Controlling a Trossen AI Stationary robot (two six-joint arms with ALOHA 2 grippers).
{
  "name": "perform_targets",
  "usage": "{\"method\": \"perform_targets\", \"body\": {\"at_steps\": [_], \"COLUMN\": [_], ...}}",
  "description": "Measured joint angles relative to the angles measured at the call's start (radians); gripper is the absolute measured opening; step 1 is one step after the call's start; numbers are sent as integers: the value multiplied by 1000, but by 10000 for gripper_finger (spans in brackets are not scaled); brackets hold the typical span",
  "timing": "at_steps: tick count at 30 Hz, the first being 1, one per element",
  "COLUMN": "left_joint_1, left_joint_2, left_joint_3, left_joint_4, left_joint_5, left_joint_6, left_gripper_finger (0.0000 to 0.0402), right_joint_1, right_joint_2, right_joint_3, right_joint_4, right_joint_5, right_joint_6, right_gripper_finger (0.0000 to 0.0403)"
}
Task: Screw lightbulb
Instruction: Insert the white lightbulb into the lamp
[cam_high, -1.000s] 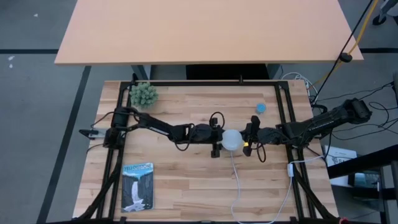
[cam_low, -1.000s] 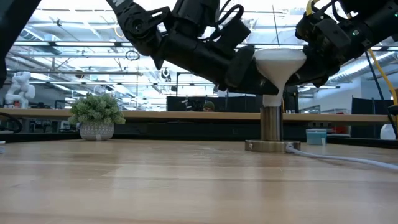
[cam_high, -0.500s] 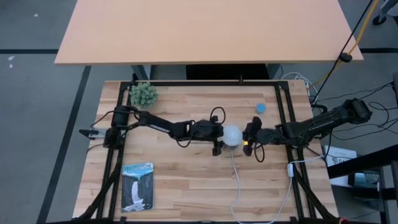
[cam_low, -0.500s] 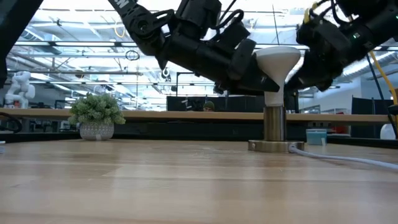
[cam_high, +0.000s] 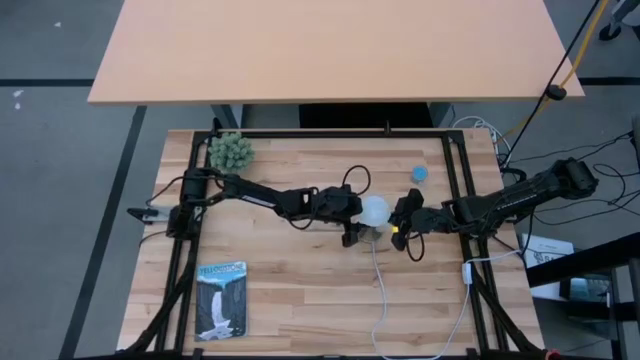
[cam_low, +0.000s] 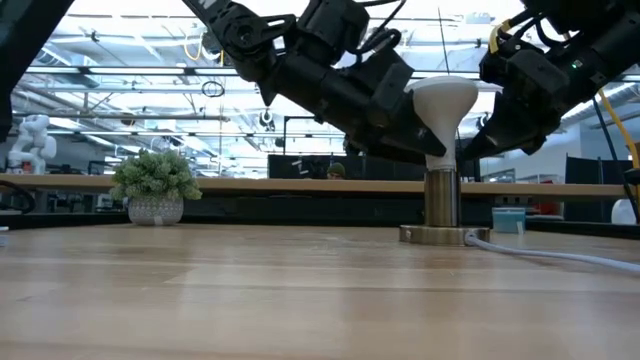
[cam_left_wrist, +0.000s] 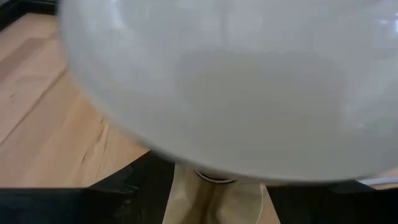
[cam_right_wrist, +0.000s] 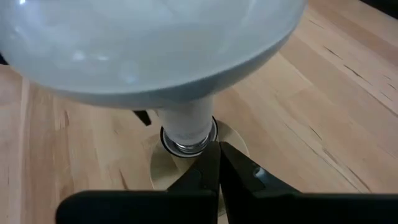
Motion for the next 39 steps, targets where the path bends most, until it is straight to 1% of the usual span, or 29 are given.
{"method": "perform_targets", "body": {"at_steps": [16, 21, 28, 33, 39], "left_joint_1": [-5, -9, -14, -15, -26], "left_joint_2": [0, 0, 0, 0, 0], "left_joint_3": [21, 21, 21, 21, 21], "left_joint_4": [-25, -23, -25, -31, -50], "left_joint_5": [1, 0, -3, -37, -56], "left_joint_6": [27, 40, 55, 58, 107], "left_gripper_finger": [231, 231, 231, 231, 231], "right_joint_1": [0, 0, 0, 0, 1], "right_joint_2": [0, 0, 0, 0, 0], "right_joint_3": [0, 0, 0, 0, 0], "right_joint_4": [-1, -4, 5, 46, 135], "right_joint_5": [0, -25, -27, -27, -30], "right_joint_6": [-56, -71, -99, -160, -287], "right_gripper_finger": [0, 0, 0, 0, 0]}}
